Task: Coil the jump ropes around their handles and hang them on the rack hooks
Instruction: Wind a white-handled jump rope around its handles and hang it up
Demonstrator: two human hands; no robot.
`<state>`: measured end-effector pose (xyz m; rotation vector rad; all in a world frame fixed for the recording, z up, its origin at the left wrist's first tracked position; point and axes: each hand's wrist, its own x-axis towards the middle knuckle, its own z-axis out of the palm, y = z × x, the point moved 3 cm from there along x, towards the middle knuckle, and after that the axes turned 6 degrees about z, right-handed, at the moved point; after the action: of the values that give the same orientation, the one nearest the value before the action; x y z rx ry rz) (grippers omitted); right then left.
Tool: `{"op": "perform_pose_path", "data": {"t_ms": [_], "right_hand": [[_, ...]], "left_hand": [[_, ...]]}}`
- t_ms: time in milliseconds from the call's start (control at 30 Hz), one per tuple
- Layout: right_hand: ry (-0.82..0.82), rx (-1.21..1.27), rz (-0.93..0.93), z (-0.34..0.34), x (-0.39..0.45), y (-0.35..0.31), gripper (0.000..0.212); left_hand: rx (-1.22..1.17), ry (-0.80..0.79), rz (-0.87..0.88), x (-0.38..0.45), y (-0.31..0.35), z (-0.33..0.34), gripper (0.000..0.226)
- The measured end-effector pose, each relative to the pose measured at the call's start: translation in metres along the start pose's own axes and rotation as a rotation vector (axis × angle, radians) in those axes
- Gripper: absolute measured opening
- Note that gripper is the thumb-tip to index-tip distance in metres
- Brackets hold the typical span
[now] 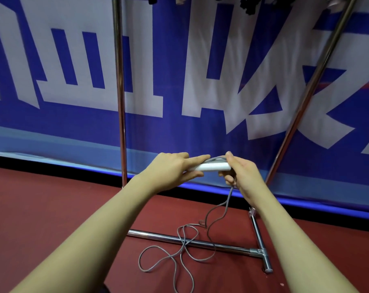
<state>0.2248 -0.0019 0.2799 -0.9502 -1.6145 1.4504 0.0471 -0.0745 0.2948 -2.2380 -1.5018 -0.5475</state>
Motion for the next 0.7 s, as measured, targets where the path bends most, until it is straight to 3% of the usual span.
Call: {"op": "perform_pose_path", "data": {"t_ms": [100,267,500,700], "right_hand": [[-0.072,-0.048,-0.075,-0.001,-0.002,-0.002,0.019],[-0.058,-0.167,-0.115,-0.005,-0.005,-0.004,0.019],[-0.057,0.159,-0.011,-0.005,-0.004,-0.003,0.022],[0.007,0.274,0.106,-0.004,-0.004,-0.002,0.023]], "left_hand": [[-0.287,-0.155,-0.189,-0.002,-0.004,0.006,0.052],[-0.857,-0.099,-0.323,-0.005,-0.004,0.004,0.04],[-1.12,-0.114,-0.413,-0.005,0.0,0.001,0.042],[-1.232,-0.167,-0.45,-0.004,0.005,0.006,0.046]]}}
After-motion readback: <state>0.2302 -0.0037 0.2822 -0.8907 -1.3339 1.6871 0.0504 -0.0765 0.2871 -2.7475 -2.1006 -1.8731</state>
